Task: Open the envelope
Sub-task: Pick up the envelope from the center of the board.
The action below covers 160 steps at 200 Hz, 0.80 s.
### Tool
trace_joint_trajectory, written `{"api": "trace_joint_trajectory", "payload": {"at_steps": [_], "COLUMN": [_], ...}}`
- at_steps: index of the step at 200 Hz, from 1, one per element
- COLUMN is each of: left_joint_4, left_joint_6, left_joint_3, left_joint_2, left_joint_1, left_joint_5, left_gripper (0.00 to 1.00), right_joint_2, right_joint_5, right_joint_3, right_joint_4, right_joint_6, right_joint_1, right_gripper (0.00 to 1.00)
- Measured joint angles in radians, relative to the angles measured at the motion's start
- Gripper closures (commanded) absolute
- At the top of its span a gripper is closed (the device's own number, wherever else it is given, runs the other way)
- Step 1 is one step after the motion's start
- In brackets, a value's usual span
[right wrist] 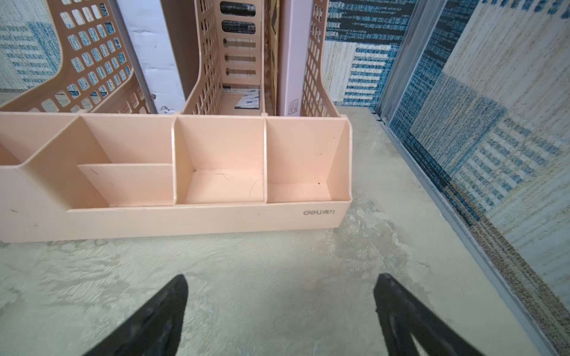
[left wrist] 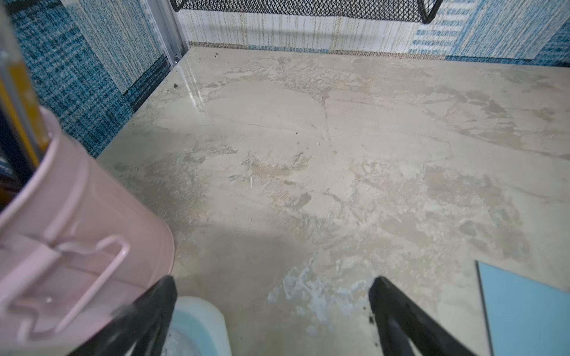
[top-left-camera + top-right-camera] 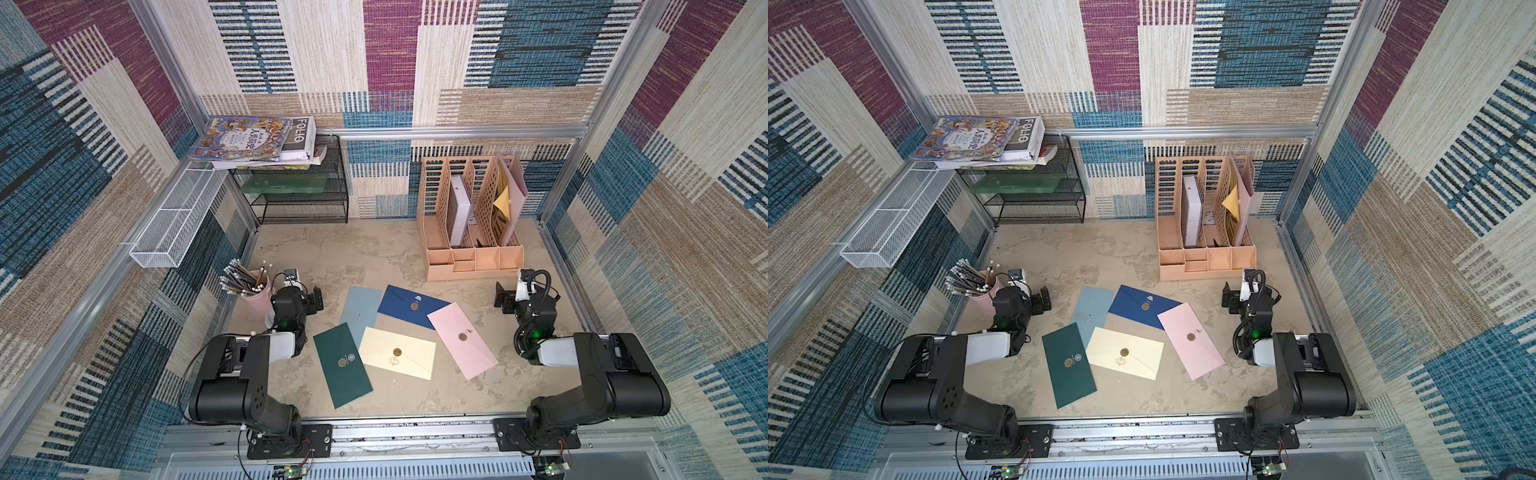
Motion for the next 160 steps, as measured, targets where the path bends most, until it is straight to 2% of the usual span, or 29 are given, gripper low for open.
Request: {"api": "trace_joint_trajectory", "payload": {"at_steps": [160], "left_joint_4": [-0.026], "left_joint_6": [0.000], "left_joint_3": [0.003], "left_joint_2": [-0.002], "left_joint_1": [0.000], "left_joint_5": [0.000], "left_gripper": [0.01], "right_joint_2": [0.000], "right_joint_5": [0.000], "right_joint_3": [0.000], "right_joint_4": [0.000], "right_joint_6": [0.000], "right_joint_1": [-0.001], "right_gripper": [0.04]}}
